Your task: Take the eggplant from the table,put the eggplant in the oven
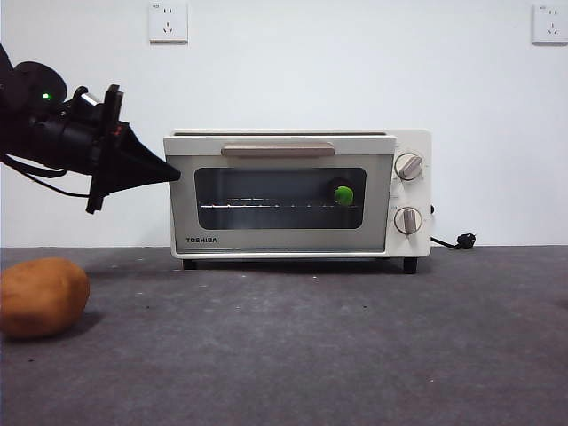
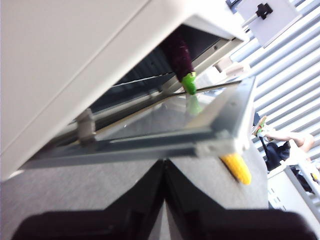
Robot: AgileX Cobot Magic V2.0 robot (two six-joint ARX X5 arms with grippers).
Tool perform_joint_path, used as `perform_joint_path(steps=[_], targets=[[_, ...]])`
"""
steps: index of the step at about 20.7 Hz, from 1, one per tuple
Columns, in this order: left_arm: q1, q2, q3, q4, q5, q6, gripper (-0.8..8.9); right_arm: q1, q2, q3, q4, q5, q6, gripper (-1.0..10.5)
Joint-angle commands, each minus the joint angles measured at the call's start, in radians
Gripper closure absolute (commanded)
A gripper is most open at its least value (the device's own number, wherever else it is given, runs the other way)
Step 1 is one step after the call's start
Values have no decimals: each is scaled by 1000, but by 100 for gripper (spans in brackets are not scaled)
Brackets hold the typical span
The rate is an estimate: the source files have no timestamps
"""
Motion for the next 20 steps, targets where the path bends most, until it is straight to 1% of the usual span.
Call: perform_joint_path(steps=[1, 6, 9, 15, 20], targets=[[-16, 4, 2, 52, 0, -66, 820, 1, -6, -2, -21, 0, 1, 959], [-38, 4, 24, 102, -46, -104, 820, 1, -6, -2, -21, 0, 1, 959], [-45, 4, 38, 120, -51, -122, 820, 1, -6, -2, -21, 0, 2, 959], [-52, -6, 64, 89, -40, -137, 820, 1, -6, -2, -21, 0, 0, 959], [-56, -58, 65, 60, -24, -138, 820, 1, -6, -2, -21, 0, 0, 958]])
